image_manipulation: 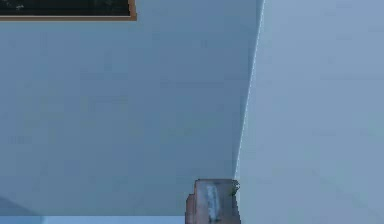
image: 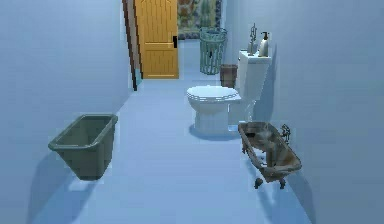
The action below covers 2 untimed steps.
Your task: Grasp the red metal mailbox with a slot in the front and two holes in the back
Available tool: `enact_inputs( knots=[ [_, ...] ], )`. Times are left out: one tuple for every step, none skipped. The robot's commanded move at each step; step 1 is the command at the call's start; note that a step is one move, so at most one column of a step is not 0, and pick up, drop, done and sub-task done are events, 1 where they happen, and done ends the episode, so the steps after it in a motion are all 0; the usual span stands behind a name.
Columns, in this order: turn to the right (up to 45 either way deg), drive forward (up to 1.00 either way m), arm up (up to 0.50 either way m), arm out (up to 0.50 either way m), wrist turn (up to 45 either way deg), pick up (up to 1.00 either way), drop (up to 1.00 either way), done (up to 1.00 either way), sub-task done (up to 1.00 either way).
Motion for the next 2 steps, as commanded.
enact_inputs(
  knots=[
    [0.0, 0.0, 0.08, 0.0, 0.0, 0.0, 0.0, 0.0, 0.0],
    [0.0, 0.0, 0.0, 0.26, 0.0, 0.0, 0.0, 0.0, 0.0]
  ],
)
